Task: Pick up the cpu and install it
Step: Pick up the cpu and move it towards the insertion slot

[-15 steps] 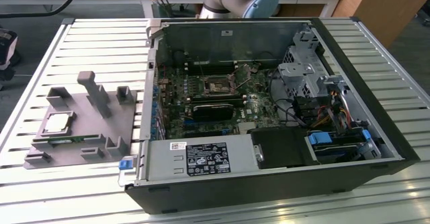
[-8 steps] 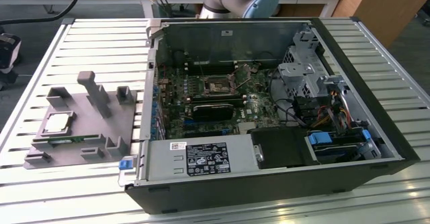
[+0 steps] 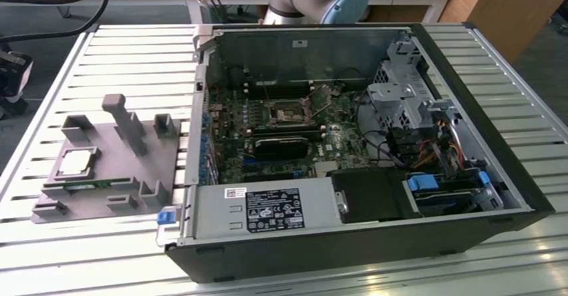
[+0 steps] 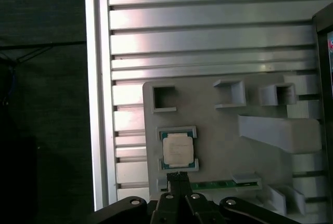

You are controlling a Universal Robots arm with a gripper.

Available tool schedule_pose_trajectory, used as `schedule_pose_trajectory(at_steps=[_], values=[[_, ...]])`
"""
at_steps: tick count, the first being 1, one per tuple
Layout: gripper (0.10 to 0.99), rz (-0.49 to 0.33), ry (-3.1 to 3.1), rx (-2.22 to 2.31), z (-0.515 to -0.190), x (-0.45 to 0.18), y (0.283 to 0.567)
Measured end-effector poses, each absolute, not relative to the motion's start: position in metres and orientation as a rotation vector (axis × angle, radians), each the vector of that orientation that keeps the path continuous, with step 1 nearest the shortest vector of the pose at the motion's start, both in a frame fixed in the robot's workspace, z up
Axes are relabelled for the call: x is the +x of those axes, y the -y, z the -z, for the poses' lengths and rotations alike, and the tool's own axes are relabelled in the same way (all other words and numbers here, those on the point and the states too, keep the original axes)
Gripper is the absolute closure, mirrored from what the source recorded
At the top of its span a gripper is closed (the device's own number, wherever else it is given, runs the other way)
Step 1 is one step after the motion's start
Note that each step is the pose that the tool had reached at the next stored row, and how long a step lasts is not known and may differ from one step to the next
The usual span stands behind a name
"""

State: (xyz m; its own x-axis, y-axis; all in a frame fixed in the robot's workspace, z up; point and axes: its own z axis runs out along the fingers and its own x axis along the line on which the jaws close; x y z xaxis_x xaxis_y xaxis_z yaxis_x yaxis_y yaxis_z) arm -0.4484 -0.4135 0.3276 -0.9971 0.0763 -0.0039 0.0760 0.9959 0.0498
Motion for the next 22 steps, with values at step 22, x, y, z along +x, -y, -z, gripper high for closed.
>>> schedule_pose_trajectory(at_steps=[22], values=[[0.678, -0.078, -3.133, 0.113, -0.29, -0.443, 0.417]])
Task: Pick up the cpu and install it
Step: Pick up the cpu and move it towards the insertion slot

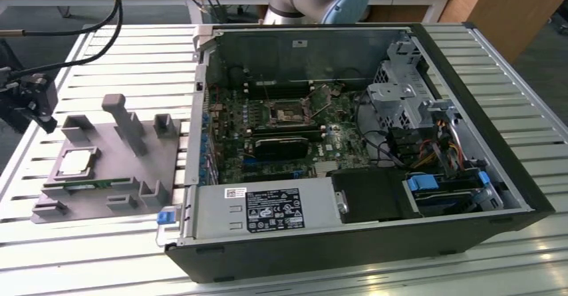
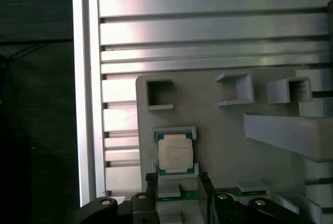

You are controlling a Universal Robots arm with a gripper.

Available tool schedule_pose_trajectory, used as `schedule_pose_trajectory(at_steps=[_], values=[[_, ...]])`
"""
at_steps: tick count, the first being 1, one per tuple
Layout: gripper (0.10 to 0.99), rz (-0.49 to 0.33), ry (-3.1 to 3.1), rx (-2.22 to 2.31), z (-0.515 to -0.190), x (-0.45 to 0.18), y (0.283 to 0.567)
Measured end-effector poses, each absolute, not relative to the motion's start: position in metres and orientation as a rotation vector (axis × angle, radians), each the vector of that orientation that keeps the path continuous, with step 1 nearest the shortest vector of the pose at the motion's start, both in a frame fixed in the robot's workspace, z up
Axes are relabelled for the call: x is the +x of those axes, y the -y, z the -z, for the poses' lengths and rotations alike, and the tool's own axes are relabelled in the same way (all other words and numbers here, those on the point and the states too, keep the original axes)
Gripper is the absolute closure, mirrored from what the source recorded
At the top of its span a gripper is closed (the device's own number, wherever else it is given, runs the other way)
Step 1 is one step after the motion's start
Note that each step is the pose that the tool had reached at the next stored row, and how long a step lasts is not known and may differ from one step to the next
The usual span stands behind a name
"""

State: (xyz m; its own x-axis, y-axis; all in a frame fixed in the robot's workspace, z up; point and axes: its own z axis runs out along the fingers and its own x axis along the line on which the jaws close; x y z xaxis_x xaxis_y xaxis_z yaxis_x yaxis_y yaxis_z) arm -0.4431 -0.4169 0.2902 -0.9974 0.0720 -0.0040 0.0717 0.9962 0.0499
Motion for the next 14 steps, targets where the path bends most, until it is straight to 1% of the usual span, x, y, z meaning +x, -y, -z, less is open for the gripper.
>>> schedule_pose_trajectory(at_steps=[1, 2, 4, 5, 6, 14], values=[[0.62, -0.078, -3.133, 0.113, -0.288, -0.443, 0.417], [0.62, -0.078, -3.133, 0.113, -0.287, -0.443, 0.417], [0.506, -0.078, -3.133, 0.113, -0.283, -0.443, 0.417], [0.506, -0.078, -3.133, 0.112, -0.281, -0.443, 0.417], [0.439, -0.078, -3.133, 0.111, -0.279, -0.443, 0.417], [0.439, -0.079, -3.133, 0.105, -0.265, -0.443, 0.417]])
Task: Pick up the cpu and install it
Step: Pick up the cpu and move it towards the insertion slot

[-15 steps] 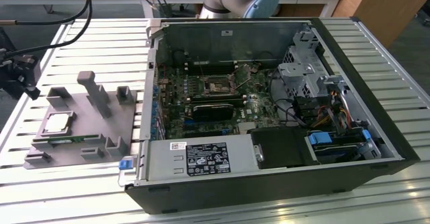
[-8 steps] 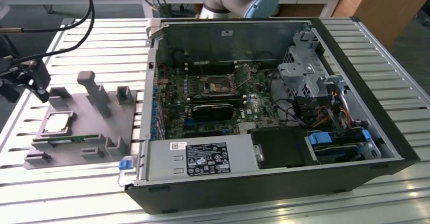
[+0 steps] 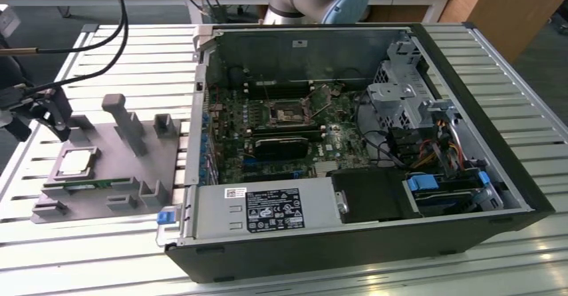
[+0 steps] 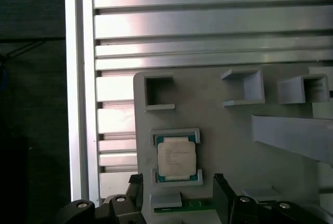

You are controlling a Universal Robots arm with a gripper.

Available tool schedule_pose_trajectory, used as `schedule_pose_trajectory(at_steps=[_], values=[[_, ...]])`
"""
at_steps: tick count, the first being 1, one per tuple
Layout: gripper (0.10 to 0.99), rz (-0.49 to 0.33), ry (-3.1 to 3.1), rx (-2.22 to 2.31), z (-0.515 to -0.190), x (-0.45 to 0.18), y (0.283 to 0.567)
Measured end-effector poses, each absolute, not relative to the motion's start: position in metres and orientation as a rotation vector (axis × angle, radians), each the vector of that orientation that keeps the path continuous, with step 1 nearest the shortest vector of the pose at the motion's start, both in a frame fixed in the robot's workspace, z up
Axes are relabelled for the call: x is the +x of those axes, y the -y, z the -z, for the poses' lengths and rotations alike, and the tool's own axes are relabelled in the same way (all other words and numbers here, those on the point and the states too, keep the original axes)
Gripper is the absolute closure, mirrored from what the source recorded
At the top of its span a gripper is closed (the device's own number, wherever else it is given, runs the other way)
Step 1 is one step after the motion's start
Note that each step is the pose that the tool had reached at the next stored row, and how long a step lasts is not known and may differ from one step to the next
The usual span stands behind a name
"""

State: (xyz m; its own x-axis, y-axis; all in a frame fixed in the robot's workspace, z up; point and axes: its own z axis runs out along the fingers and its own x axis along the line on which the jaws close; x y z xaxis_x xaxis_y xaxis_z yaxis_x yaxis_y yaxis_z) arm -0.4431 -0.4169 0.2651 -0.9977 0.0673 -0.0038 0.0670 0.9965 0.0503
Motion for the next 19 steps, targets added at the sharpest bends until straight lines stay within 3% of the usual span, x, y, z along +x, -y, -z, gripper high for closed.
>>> schedule_pose_trajectory(at_steps=[19], values=[[0.439, -0.08, -3.134, 0.105, -0.241, -0.443, 0.417]])
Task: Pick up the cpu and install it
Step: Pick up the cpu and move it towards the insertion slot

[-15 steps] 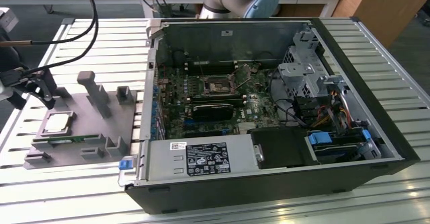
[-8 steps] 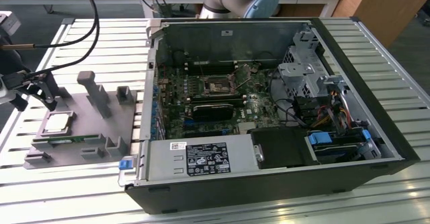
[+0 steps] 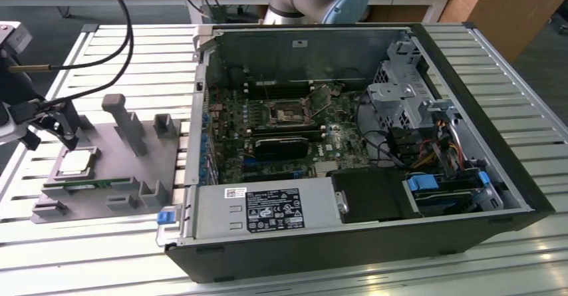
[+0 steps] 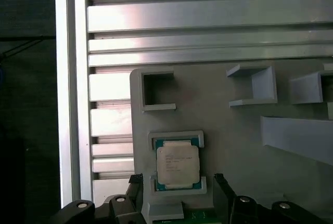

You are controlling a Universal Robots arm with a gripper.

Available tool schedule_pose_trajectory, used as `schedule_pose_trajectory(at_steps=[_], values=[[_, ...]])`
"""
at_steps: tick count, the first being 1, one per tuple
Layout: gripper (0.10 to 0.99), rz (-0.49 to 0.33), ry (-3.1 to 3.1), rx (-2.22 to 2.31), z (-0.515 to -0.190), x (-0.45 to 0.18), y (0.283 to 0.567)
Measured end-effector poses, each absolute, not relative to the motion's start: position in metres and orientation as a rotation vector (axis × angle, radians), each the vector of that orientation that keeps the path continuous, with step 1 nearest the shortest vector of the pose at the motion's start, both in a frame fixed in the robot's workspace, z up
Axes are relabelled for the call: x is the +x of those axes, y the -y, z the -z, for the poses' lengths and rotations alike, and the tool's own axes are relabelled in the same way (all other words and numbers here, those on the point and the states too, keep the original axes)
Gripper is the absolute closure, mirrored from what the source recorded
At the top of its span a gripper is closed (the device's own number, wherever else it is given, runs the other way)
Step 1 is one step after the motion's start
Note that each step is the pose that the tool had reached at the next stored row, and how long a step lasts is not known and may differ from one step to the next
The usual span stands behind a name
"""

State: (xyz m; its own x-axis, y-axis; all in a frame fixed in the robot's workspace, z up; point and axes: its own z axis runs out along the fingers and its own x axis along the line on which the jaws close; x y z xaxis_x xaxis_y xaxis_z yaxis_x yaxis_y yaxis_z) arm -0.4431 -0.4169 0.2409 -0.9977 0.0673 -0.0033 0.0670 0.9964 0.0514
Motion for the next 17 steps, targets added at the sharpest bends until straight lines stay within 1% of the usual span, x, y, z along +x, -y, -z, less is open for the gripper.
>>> schedule_pose_trajectory(at_steps=[17], values=[[0.439, -0.081, -3.142, 0.105, -0.215, -0.443, 0.417]])
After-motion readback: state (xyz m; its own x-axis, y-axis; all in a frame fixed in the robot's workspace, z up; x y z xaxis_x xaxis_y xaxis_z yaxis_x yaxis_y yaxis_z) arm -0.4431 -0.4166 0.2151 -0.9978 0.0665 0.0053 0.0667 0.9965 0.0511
